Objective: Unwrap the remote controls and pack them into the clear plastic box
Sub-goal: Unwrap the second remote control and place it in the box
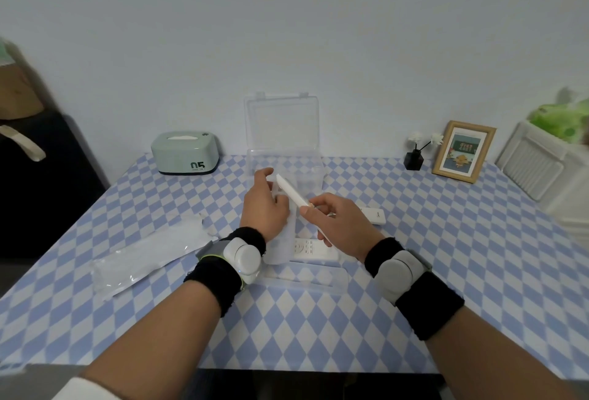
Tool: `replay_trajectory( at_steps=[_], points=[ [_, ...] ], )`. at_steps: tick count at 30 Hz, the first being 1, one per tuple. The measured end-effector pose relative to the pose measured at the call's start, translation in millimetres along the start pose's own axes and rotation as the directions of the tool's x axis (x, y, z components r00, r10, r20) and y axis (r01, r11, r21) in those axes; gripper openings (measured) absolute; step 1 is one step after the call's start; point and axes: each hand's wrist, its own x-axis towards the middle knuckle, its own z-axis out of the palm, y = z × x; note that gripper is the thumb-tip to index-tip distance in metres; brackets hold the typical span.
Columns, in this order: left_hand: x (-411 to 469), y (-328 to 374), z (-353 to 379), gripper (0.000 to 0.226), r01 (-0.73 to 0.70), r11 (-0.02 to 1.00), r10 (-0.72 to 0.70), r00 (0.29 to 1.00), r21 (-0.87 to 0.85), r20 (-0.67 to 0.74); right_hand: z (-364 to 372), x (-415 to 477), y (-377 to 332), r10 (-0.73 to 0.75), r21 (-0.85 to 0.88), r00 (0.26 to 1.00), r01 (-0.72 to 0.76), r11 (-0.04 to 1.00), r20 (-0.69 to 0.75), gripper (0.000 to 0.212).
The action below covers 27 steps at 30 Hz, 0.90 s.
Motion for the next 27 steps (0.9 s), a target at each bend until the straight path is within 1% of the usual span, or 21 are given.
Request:
replay_trajectory(
  at_steps=[3,5,8,10,13,15,17,18,20,22,25,27],
  points=[
    [1.3,0.2,-0.7,0.043,0.005,1.000,-0.006,0.999,-0.022,-0.051,-1.5,0.4,2.7,0.002,-0.010,1.000,-0.002,1.000,-0.021,0.033],
    [1.1,2.0,-2.5,0.041,-0.013,0.999,0.011,0.998,-0.032,-0.063,-0.8,0.2,3.6,0.011,0.009,0.997,-0.010,1.000,-0.077,0.036],
    [-2.0,6.9,-3.7,0.042,-0.032,0.997,0.029,0.999,-0.076,-0.044,0.7,2.1,0.6,0.032,0.065,0.977,-0.018,0.998,-0.213,0.047],
    [-4.8,9.5,-2.0,0.047,-0.033,0.993,0.032,0.999,-0.117,-0.007,2.2,5.0,-4.5,0.075,0.098,0.962,-0.051,0.994,-0.264,0.052],
    [-9.2,13.0,7.0,0.051,-0.009,0.975,0.019,0.999,-0.223,0.043,4.9,10.5,-13.0,0.123,0.138,0.951,-0.087,0.987,-0.283,0.054],
    [-12.8,15.1,13.5,0.048,0.008,0.955,0.010,0.998,-0.295,0.058,6.8,14.2,-17.1,0.139,0.153,0.953,-0.100,0.983,-0.270,0.053],
    [-15.4,14.4,17.6,0.044,0.025,0.947,-0.002,0.997,-0.321,0.072,7.9,17.5,-18.1,0.163,0.197,0.948,-0.111,0.974,-0.272,0.049],
    [-16.7,13.6,19.0,0.042,0.032,0.947,-0.005,0.997,-0.320,0.083,7.4,18.1,-17.5,0.171,0.184,0.943,-0.121,0.975,-0.286,0.045],
    [-18.2,11.1,18.5,0.041,0.036,0.954,-0.010,0.996,-0.299,0.090,7.6,18.5,-14.5,0.160,0.093,0.936,-0.138,0.986,-0.313,0.033],
    [-17.9,9.5,17.9,0.040,0.029,0.970,-0.014,0.998,-0.240,0.066,8.9,16.4,-11.6,0.133,0.032,0.940,-0.129,0.991,-0.314,0.023],
    [-14.6,10.5,17.0,0.035,0.035,0.989,-0.037,0.999,-0.142,-0.012,13.1,13.8,-8.8,0.086,-0.033,0.951,-0.100,0.994,-0.297,0.019],
    [-12.5,11.8,16.9,0.030,0.033,0.995,-0.036,0.999,-0.094,-0.031,15.5,13.6,-7.5,0.050,-0.087,0.954,-0.079,0.993,-0.297,0.020]
  ],
)
